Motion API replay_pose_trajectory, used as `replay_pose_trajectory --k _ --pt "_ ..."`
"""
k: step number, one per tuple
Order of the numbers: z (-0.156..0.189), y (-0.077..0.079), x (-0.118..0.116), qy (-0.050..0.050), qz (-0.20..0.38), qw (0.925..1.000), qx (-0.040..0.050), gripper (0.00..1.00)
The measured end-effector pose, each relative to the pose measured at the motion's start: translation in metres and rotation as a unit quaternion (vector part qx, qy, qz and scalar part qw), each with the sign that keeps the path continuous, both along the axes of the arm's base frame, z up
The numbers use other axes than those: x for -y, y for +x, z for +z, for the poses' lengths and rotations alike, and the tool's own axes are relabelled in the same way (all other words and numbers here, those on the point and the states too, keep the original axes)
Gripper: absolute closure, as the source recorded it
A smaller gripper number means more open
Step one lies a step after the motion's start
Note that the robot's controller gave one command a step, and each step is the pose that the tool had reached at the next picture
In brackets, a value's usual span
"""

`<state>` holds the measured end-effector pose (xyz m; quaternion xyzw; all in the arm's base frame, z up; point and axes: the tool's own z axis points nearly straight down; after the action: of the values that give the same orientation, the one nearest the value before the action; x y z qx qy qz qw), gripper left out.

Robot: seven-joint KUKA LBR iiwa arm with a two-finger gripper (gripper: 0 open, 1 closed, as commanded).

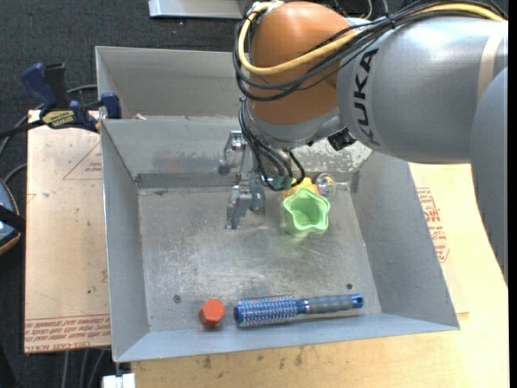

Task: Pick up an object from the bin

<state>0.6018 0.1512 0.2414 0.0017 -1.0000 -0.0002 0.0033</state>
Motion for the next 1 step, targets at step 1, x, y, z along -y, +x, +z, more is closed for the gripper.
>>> replay_pose_trajectory --k 1 --pt "0.0049 0.0016 0.0011 0.000 -0.002 1.0000 0.0040 1.00"
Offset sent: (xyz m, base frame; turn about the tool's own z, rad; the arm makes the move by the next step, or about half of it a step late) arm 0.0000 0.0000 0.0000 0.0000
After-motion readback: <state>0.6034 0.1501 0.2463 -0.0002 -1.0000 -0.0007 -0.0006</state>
